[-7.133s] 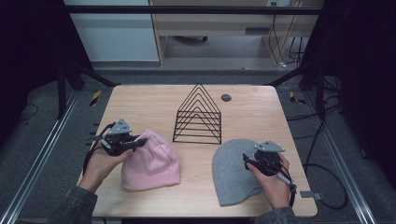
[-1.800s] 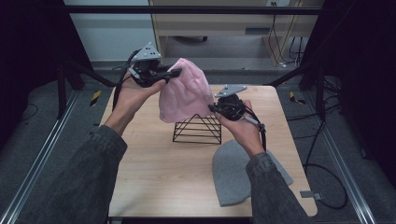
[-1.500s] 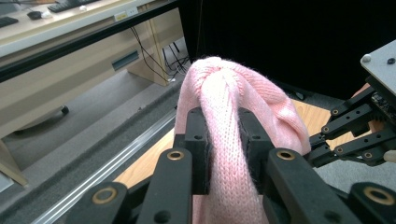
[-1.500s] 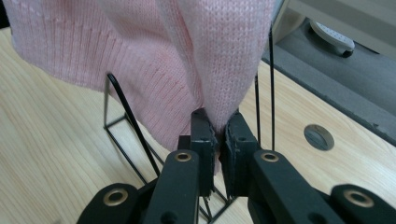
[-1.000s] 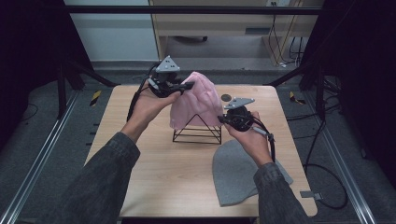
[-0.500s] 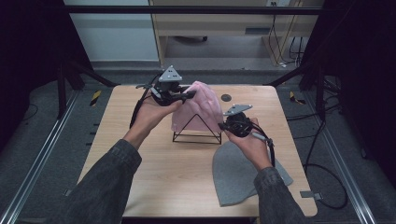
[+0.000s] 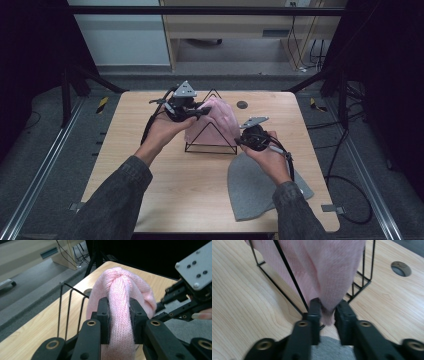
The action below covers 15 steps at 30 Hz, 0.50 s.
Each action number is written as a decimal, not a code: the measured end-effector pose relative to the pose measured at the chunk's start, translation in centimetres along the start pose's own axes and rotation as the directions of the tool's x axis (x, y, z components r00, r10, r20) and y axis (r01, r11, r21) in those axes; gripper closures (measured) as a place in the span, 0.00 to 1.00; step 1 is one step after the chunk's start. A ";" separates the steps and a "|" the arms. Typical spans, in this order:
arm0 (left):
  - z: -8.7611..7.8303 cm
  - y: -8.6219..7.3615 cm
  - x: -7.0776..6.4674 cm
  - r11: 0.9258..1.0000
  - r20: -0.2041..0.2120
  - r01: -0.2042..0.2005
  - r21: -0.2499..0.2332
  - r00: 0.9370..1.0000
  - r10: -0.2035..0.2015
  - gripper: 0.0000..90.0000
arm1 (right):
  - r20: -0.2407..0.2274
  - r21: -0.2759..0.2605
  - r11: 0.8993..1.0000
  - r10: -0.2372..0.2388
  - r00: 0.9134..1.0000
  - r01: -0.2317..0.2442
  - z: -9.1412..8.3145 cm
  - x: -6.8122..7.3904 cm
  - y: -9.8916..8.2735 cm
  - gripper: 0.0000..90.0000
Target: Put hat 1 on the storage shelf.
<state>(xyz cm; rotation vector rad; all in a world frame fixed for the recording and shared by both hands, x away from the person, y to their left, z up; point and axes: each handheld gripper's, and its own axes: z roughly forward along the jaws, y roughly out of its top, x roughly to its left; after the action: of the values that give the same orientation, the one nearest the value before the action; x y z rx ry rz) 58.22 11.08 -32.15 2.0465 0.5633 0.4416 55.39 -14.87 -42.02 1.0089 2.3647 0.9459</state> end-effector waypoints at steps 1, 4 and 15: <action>0.0 -0.1 -0.1 1.000 -0.002 -0.009 0.010 1.000 0.010 0.82 | 0.003 -0.008 1.000 0.006 1.000 -0.006 -0.3 -0.1 -0.1 0.72; 0.2 -0.3 -0.3 1.000 0.001 -0.007 0.013 1.000 0.007 0.82 | 0.024 -0.036 0.999 0.026 0.999 -0.025 -1.6 -0.4 -0.6 0.61; 0.2 -1.3 -0.5 0.999 0.006 0.001 0.038 1.000 -0.001 0.82 | 0.086 -0.023 0.998 0.064 0.994 -0.062 -3.9 -1.7 -3.1 0.50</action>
<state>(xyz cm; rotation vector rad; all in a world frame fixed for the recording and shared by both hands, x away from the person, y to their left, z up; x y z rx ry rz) 57.58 11.24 -33.38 2.0835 0.5729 0.4272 52.70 -19.38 -41.40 1.1002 2.2605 0.9278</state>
